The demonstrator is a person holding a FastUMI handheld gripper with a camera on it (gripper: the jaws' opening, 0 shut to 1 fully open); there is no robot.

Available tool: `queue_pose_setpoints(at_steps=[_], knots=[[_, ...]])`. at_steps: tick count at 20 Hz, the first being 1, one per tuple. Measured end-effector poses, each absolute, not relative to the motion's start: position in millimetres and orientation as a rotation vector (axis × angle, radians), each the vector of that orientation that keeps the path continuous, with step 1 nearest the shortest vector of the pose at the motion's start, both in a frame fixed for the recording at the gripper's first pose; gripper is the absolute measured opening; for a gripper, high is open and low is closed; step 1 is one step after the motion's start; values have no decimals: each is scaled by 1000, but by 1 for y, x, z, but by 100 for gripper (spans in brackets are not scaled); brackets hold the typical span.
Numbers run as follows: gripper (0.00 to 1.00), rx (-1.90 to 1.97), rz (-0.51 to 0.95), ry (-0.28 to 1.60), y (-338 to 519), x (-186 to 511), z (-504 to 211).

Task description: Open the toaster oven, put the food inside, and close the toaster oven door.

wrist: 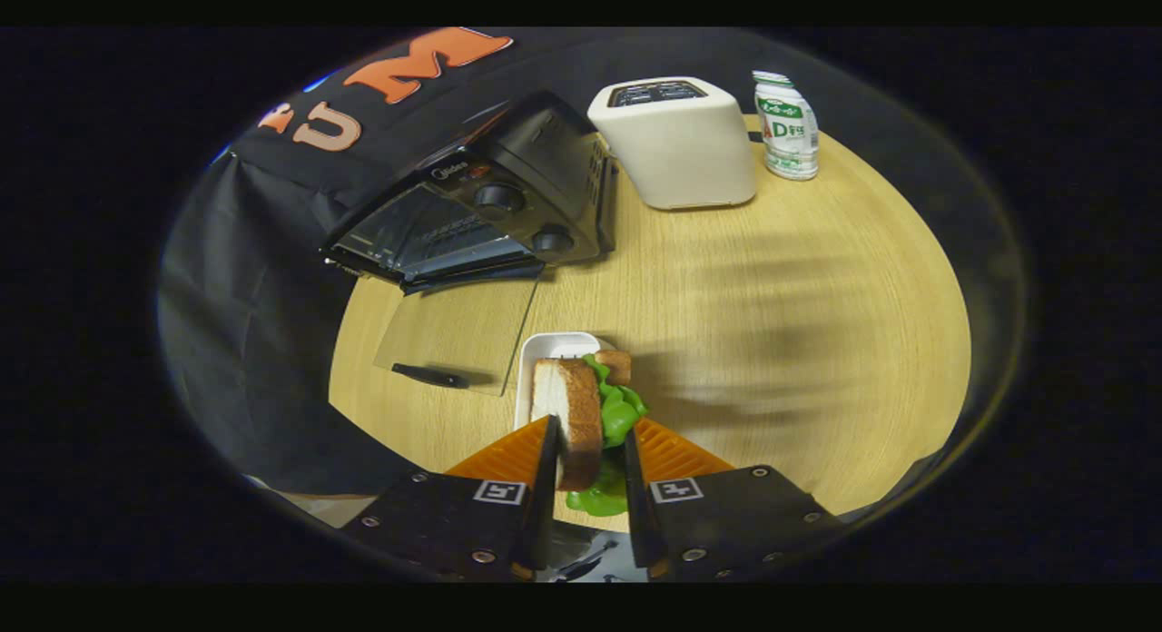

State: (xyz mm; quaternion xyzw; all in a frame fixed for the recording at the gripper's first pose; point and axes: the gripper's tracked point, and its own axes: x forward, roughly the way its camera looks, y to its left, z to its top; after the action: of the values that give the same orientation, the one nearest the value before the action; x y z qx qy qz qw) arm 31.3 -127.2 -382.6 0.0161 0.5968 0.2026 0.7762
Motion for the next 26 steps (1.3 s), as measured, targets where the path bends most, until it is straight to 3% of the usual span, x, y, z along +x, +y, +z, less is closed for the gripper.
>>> queue_pose_setpoints(at_steps=[4, 14, 19, 26], knots=[[28, 13, 413, 1250, -133, 36, -366], [28, 113, 341, 1023, -108, 51, -303], [28, 316, 298, 900, -61, 45, -284], [27, 668, 170, 750, 4, 49, -310]])
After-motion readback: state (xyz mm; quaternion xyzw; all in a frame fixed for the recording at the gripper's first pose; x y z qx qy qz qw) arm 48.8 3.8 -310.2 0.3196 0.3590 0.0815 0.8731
